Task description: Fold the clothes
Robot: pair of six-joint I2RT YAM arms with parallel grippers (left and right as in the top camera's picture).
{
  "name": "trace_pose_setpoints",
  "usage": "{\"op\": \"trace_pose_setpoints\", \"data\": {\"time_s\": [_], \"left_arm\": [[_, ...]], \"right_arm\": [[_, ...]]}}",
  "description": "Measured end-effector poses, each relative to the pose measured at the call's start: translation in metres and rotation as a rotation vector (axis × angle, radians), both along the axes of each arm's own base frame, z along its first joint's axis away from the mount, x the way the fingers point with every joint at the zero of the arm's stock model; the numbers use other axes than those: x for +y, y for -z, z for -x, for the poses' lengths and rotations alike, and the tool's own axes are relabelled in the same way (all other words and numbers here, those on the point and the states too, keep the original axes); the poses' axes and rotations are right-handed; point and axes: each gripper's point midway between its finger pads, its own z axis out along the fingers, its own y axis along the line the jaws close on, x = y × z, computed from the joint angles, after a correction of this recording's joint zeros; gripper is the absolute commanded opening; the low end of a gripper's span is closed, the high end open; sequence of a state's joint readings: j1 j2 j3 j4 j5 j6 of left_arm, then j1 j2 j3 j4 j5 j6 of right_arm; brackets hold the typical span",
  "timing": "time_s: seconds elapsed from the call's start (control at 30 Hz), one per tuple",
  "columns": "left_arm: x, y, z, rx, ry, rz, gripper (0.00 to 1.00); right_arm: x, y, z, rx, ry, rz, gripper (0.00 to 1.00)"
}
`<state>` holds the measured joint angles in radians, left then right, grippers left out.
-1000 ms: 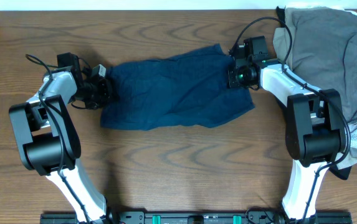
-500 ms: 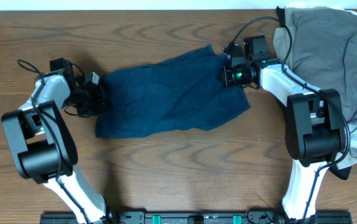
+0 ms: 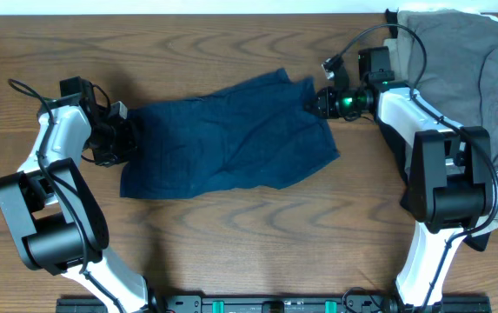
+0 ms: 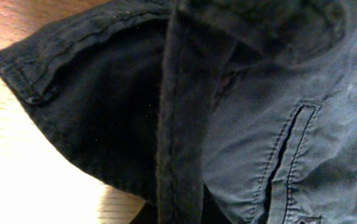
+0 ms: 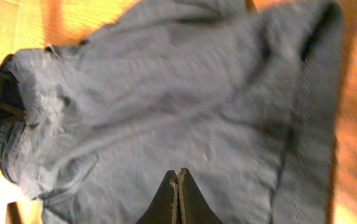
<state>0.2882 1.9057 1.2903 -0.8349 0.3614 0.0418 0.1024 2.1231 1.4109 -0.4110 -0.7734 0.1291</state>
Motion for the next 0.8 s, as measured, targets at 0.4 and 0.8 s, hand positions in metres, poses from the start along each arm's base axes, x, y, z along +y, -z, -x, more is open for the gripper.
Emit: {"op": "trace_pose_setpoints", "data": {"time_s": [0.4, 0.8], "left_arm": [[0.013, -0.033, -0.028, -0.074, -0.002, -0.052, 0.06], [0.016, -0.048, -0.037, -0.098, -0.003, -0.060, 0.06]], "right_arm": [[0.000, 0.011, 0.010, 0.057, -0.004, 0.010, 0.01], [0.015, 0.048, 0.020, 0.128, -0.038, 0.000, 0.01]]}}
